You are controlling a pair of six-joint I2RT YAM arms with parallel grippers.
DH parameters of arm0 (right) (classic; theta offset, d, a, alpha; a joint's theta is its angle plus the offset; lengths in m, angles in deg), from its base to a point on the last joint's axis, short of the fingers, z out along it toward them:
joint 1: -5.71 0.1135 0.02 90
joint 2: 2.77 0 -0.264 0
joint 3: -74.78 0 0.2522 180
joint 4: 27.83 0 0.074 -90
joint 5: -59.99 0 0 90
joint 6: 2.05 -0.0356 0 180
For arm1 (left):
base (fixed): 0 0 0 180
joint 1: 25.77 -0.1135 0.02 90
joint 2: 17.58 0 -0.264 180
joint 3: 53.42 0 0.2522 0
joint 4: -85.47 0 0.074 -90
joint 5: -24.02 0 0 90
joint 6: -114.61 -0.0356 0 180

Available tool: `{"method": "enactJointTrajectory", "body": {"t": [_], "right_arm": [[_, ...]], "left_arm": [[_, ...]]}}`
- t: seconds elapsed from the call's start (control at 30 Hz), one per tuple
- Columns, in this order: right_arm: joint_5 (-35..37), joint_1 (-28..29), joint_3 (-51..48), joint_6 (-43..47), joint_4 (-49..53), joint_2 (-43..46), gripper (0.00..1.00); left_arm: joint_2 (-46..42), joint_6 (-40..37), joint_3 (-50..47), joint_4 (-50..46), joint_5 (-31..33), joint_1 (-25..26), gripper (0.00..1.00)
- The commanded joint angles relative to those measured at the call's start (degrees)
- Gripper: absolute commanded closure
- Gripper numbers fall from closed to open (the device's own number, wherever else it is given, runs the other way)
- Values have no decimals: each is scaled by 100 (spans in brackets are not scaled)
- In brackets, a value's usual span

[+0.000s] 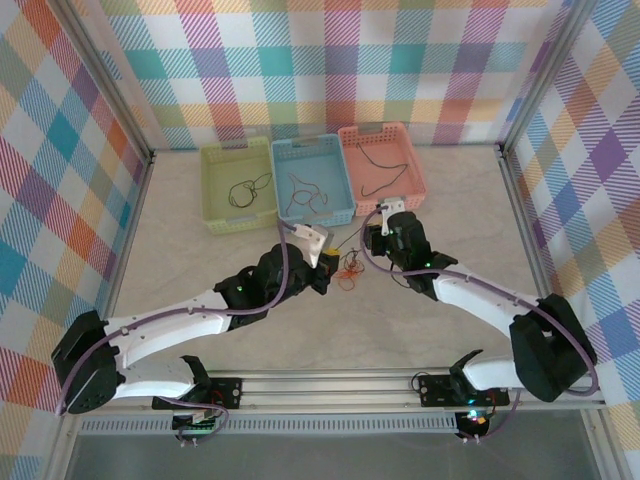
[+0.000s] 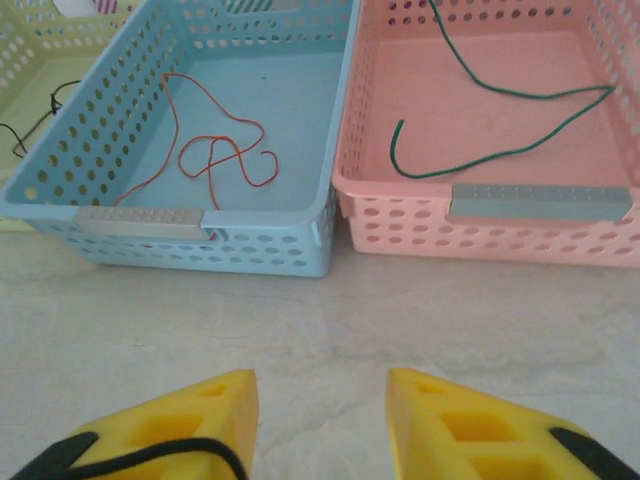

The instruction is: Untangle the cables

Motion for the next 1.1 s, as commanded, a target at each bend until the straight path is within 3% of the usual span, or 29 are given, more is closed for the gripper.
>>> {"method": "enactJointTrajectory", "body": {"t": [0.0, 0.27, 0.53, 0.9, 1.07], "right_arm": [[343, -250, 157, 448, -268, -193, 58], [939, -278, -42, 929, -585, -583, 41], [1793, -313, -1, 1151, -495, -660, 34], [1365, -317, -277, 968, -291, -107, 33], [900, -313, -440, 1155, -171, 255, 35]], "left_arm": [[-300, 8, -123, 239, -105, 85, 100], [-482, -44, -197, 213, 149, 84, 100], [-788, -79, -324, 213, 527, 84, 100], [-821, -97, -352, 175, 877, 80, 100], [-951, 25, -406, 52, 1603, 77, 100]]}}
